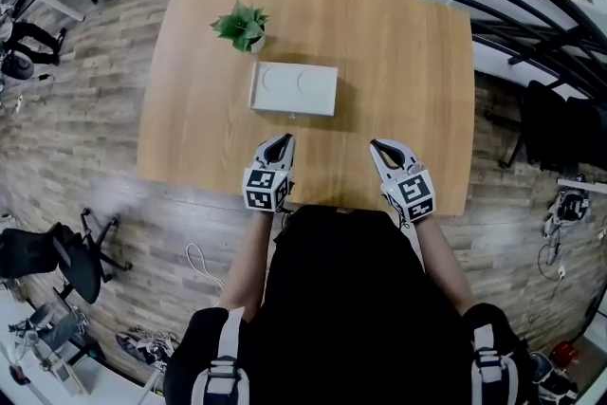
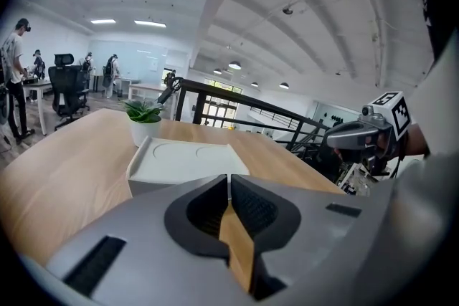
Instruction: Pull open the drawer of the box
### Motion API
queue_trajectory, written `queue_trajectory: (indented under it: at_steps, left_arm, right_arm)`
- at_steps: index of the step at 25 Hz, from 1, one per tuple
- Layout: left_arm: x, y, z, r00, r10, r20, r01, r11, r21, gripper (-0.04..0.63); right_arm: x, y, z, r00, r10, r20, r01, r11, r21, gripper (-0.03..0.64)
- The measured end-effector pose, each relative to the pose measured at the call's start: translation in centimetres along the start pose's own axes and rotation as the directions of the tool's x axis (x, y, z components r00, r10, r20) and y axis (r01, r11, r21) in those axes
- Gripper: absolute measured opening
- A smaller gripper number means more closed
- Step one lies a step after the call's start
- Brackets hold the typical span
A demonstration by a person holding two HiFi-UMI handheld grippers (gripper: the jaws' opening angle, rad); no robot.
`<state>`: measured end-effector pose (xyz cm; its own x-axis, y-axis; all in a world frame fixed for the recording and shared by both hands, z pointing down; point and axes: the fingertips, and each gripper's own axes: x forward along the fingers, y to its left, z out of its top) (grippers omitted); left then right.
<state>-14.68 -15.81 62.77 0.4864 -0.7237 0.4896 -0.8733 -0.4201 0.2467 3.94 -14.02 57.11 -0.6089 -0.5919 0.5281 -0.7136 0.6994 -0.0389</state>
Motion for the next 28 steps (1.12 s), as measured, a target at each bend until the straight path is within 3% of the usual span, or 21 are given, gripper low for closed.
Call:
queue_trajectory:
  at_steps: [6,17,28]
  left_arm:
    - [1.6,0.5,-1.2,0.999,-0.047,-0.004,0.047,0.999,0.018,0.025]
    - [5.3,3.0,-4.7,0.995,-0.027,-0.094,0.027,1.000,-0.002,0.060]
    - [8.1,5.4,-7.2,0.985,0.013,-0.171,-0.020,0.999,-0.037,0.106]
  right_arm:
    - [-0.4,0.0,-0.1,0.999,-0.045,-0.009,0.045,0.999,0.000,0.025]
    - [-2.3,-0.3,-1.4,0.992,-0.116,-0.058,0.115,0.993,-0.014,0.025]
    - [-2.1,0.3,-1.4,0.988,-0.126,-0.085,0.125,0.992,-0.015,0.025]
